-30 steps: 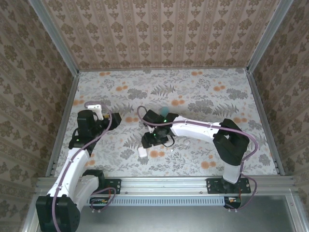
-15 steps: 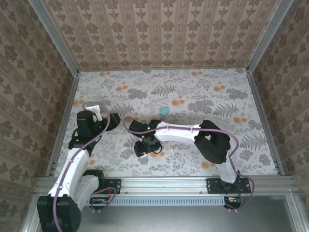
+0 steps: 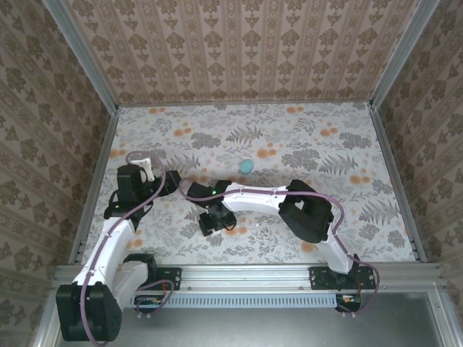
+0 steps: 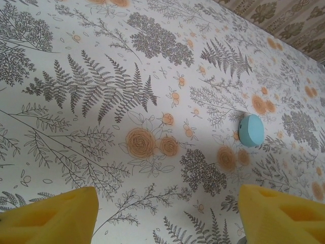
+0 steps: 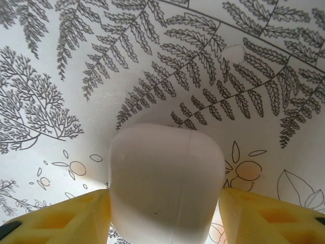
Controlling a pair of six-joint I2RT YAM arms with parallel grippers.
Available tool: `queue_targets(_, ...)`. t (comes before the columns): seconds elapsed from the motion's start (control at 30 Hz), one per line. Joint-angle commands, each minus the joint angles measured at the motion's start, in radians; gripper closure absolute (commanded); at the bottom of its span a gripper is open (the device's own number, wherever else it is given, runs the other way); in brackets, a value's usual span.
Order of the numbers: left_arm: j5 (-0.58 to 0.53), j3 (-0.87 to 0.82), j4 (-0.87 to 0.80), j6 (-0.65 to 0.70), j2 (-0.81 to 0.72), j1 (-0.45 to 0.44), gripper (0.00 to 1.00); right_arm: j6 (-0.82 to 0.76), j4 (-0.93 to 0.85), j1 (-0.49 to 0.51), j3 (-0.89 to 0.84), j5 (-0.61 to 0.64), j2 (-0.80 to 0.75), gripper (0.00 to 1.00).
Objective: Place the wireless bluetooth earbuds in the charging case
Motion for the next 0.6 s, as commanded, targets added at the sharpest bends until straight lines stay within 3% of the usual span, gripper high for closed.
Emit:
queue_targets(0.0,0.021,0.006,-0.013,-0.013,0.006,0.010,0.27,-0.021,-0.068,0.009,0.045,0.043,0.040,0.43)
queue_targets(0.3,0.040,0.014,-0.014,-0.018,0.026,0.014,0.28,-0.097,-0.087,0.006,0.021,0.101,0.007,0.64)
queue_targets(0.57,0.144,0.035,0.024,-0.019,0.051,0.019,0.29,-0.237,-0.096,-0.050,-0.030,0.165,-0.127,0.67)
